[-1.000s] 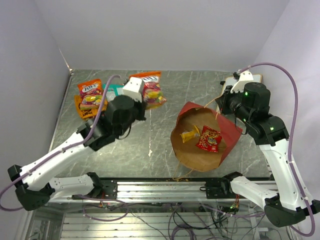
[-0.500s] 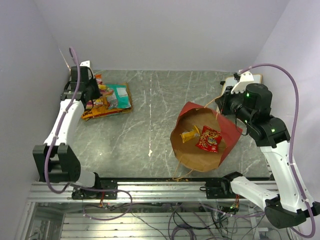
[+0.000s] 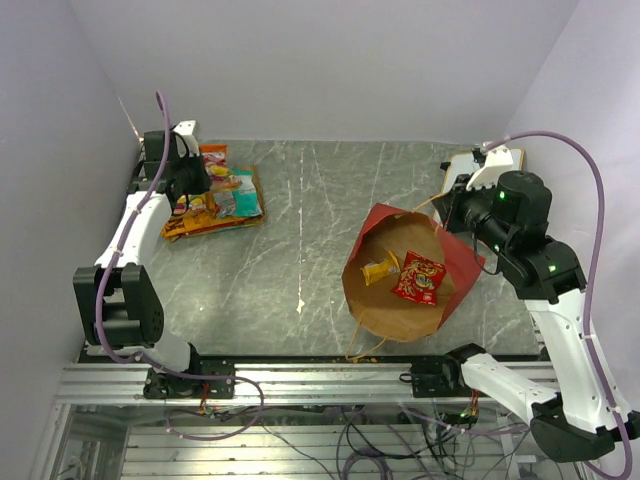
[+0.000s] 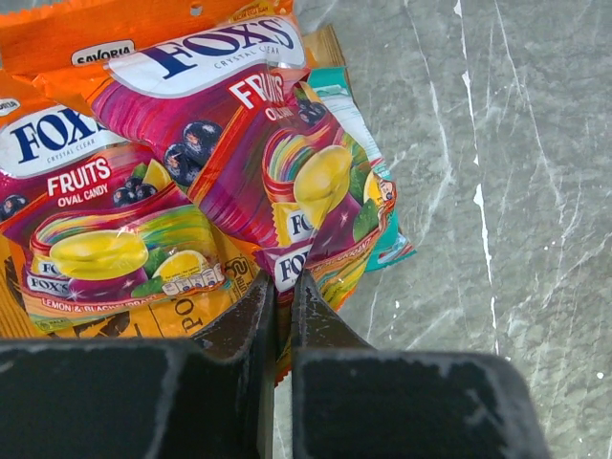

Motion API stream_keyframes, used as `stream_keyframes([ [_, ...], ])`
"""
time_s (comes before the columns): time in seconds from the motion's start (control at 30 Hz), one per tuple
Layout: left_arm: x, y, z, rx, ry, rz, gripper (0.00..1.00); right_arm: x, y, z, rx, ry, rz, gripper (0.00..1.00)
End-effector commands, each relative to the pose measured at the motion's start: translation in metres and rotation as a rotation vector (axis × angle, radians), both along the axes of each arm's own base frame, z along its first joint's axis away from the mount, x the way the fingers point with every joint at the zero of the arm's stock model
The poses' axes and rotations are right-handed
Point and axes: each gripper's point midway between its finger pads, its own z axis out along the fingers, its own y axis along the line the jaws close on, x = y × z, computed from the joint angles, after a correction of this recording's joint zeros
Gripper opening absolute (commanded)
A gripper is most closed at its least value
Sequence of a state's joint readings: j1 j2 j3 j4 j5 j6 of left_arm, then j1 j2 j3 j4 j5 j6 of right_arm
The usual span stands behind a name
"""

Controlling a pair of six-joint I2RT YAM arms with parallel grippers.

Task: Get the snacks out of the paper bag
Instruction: Place the snack at the center of the board.

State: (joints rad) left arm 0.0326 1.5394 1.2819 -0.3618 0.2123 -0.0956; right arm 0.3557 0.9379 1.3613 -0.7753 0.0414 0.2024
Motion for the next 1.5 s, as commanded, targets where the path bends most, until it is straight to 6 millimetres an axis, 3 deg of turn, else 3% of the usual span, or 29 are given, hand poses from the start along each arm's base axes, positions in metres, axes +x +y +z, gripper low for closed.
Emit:
stream_keyframes([
  [0.0,0.009,-0.003,0.005,-0.02,-0.067,-0.062,0.07,-0.002,-0.004,0.004,-0.002,-0.026,-0.013,0.0],
  [0.5,0.011,0.015,-0.046,-0.061,0.064,-0.067,0.08,0.002,0.005,0.002,0.005,-0.016,0.024,0.0],
  [0.8,0.009,0.021,-0.063,-0.047,0.13,-0.03,0.25,0.002,0.004,0.003,0.001,-0.015,0.023,0.0],
  [1.1,0.007,0.033,-0.051,-0.006,0.138,0.03,0.42,0.004,0.007,0.001,0.004,-0.011,0.034,0.0],
  [1.23,0.006,0.034,-0.028,-0.023,0.092,0.068,0.54,0.004,0.008,0.0,0.006,-0.007,0.035,0.0],
  [1.4,-0.009,0.02,0.001,-0.126,0.028,0.091,0.64,0.003,0.008,-0.002,0.009,-0.005,0.035,0.0],
  [1.47,-0.021,0.01,0.012,-0.176,0.0,0.084,0.92,0.003,0.008,-0.003,0.011,-0.006,0.035,0.0],
])
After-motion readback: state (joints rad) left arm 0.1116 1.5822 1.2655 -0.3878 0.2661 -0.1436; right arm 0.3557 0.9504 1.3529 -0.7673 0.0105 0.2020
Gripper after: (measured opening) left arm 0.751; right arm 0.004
